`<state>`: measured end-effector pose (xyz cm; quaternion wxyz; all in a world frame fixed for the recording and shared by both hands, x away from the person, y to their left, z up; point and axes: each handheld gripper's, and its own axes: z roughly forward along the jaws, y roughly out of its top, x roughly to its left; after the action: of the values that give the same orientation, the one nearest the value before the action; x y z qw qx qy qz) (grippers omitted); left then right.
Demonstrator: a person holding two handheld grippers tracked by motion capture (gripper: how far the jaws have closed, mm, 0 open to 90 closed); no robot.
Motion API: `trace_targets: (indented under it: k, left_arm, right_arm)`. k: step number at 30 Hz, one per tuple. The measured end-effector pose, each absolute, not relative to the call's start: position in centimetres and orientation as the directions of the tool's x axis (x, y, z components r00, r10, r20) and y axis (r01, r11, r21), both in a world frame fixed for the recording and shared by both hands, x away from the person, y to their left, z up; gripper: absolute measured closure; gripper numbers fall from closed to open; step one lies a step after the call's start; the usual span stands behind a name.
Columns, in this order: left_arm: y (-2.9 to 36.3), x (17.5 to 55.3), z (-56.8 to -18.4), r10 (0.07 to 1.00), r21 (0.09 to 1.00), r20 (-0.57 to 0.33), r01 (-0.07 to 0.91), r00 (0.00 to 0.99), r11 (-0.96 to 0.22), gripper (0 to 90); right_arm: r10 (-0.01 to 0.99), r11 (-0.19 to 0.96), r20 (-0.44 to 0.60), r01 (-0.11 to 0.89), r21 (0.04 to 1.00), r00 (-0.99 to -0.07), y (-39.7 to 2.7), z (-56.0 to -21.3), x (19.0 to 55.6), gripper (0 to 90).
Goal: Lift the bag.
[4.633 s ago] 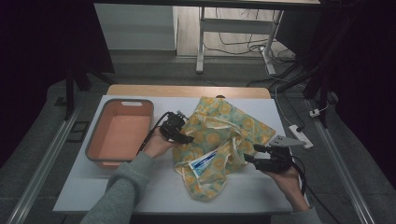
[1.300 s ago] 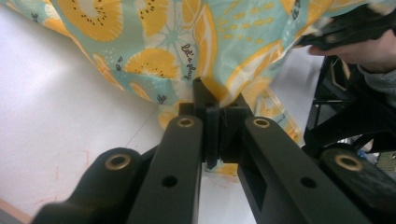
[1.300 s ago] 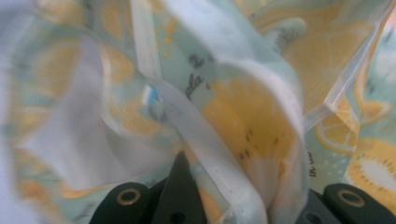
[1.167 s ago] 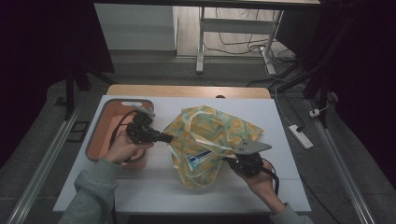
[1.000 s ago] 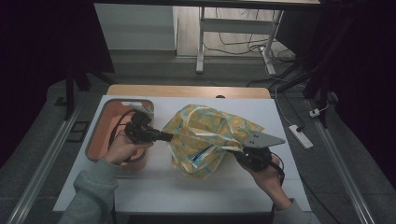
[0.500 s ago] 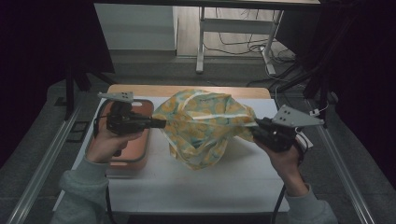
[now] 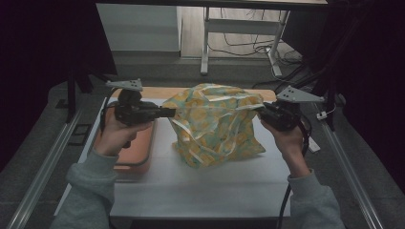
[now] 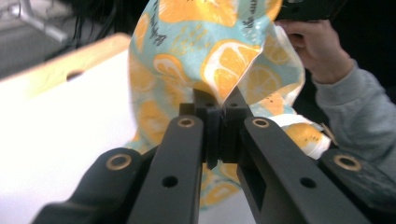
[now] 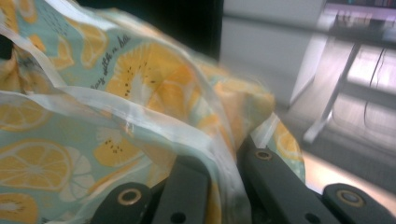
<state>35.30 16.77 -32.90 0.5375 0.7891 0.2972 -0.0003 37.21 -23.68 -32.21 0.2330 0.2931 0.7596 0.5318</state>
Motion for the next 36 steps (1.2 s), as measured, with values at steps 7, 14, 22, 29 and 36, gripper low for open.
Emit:
trace_targets:
  k: [7, 14, 22, 29, 36]
  left_arm:
    - [15.6, 38.9, -38.0, 0.520, 0.771, -0.391, 0.579, 0.759, -0.266, 87.8]
    - [15.5, 39.9, -41.1, 0.540, 0.722, -0.437, 0.639, 0.719, -0.265, 86.0]
    - [16.9, 37.0, -40.1, 0.648, 0.798, -0.258, 0.536, 0.717, -0.275, 14.4]
    - [19.6, 33.3, -40.9, 0.699, 0.806, -0.200, 0.521, 0.686, -0.280, 12.8]
    - [23.1, 30.4, -41.7, 0.623, 0.830, -0.307, 0.523, 0.719, -0.195, 9.1]
  right_arm:
    - [0.706, 0.324, -0.001, 0.322, 0.889, -0.708, -23.6, -37.6, 40.3, 89.1]
    - [0.703, 0.332, 0.067, 0.410, 0.849, -0.708, -24.2, -41.8, 41.6, 87.3]
    - [0.632, 0.281, 0.075, 0.318, 0.905, -0.771, -25.9, -40.0, 38.3, 31.3]
    - [0.617, 0.265, 0.075, 0.296, 0.918, -0.783, -29.1, -39.6, 34.4, 28.6]
    - [0.645, 0.273, 0.097, 0.348, 0.897, -0.758, -31.1, -42.2, 33.3, 29.5]
